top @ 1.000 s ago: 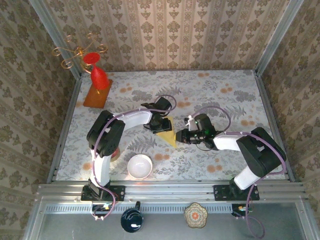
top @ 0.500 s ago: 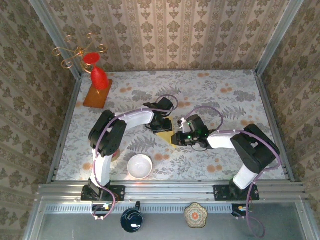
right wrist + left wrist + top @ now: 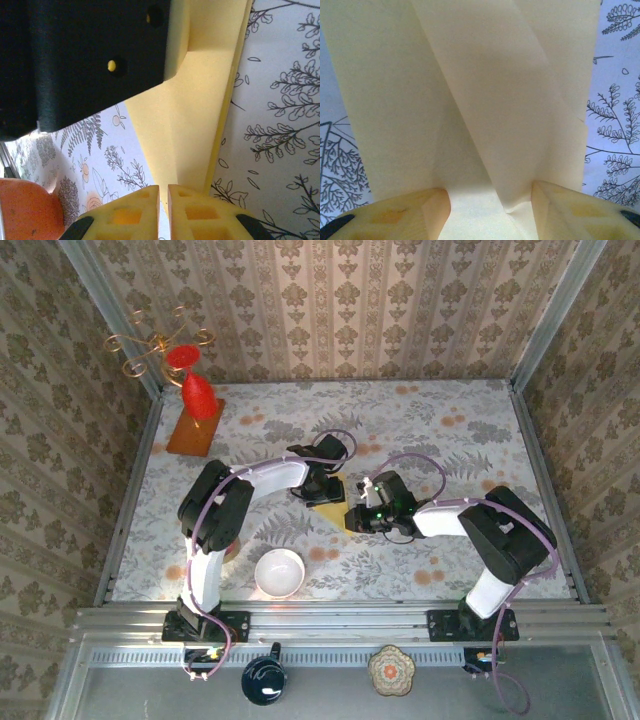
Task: Fold a paper plane with a square sheet of paper (pick it up from the middle)
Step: Fourth fold the wing at the center of the table.
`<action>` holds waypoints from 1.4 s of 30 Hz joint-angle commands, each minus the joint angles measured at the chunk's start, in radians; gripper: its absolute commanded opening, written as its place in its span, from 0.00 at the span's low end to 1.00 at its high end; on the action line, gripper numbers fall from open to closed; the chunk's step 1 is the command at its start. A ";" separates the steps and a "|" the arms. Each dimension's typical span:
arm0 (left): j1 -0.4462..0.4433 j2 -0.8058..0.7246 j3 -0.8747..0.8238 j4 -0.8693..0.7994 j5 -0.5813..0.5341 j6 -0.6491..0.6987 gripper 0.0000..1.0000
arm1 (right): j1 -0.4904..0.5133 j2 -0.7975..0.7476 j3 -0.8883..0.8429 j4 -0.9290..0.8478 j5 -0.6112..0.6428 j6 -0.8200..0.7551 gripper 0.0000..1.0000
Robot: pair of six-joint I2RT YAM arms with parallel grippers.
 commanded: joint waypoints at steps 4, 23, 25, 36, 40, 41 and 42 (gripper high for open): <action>0.009 0.147 -0.081 -0.129 -0.068 -0.007 0.53 | 0.003 0.023 0.024 -0.037 0.026 -0.018 0.15; 0.010 0.096 -0.060 -0.134 -0.050 0.007 0.52 | 0.004 0.045 0.037 -0.165 0.057 -0.041 0.14; 0.016 0.057 -0.038 -0.137 -0.042 0.023 0.51 | 0.004 0.047 0.040 -0.194 0.063 -0.047 0.13; 0.106 -0.261 -0.042 0.120 0.146 0.142 0.51 | 0.004 0.088 0.084 -0.288 0.064 -0.060 0.13; 0.117 -0.306 -0.135 0.257 0.241 0.144 0.43 | 0.004 0.093 0.097 -0.300 0.058 -0.060 0.13; 0.118 -0.309 -0.168 0.303 0.276 0.134 0.40 | 0.004 0.092 0.099 -0.305 0.059 -0.061 0.12; 0.118 -0.307 -0.194 0.345 0.310 0.120 0.37 | 0.003 0.094 0.102 -0.310 0.060 -0.064 0.12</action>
